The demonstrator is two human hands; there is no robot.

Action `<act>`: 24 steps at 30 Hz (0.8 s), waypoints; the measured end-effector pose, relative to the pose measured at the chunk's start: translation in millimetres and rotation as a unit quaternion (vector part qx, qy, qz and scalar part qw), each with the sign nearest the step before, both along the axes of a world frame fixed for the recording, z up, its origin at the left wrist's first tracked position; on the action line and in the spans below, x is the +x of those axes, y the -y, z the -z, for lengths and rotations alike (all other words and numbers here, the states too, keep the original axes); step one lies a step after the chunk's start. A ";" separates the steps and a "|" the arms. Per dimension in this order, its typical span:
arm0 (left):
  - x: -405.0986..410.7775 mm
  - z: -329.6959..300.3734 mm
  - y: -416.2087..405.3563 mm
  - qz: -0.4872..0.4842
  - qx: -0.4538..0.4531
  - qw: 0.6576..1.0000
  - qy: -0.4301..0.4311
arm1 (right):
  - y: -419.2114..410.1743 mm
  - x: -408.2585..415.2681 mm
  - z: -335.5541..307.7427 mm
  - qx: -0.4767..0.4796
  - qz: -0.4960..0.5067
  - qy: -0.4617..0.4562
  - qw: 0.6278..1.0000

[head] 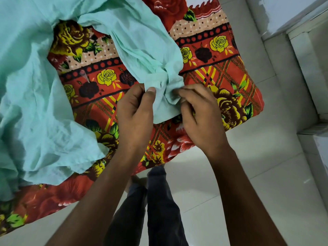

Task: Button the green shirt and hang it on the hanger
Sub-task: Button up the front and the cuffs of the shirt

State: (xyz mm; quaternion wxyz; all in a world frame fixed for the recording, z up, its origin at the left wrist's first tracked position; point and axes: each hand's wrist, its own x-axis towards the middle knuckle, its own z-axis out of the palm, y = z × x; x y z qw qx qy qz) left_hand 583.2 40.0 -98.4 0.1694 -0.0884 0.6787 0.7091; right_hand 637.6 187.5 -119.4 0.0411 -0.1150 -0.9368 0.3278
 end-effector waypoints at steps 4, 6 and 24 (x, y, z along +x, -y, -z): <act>1.0 -0.6 2.4 -0.011 0.014 1.000 0.022 | -1.2 -7.7 -5.5 -0.066 0.045 0.015 0.997; -0.1 -1.0 4.0 -0.012 0.016 0.999 0.036 | 0.4 -10.6 -7.0 -0.019 0.024 0.036 0.999; 13.0 3.1 -4.7 0.062 -0.223 0.952 -0.198 | 16.7 -0.6 -23.1 -0.054 0.094 -0.045 0.993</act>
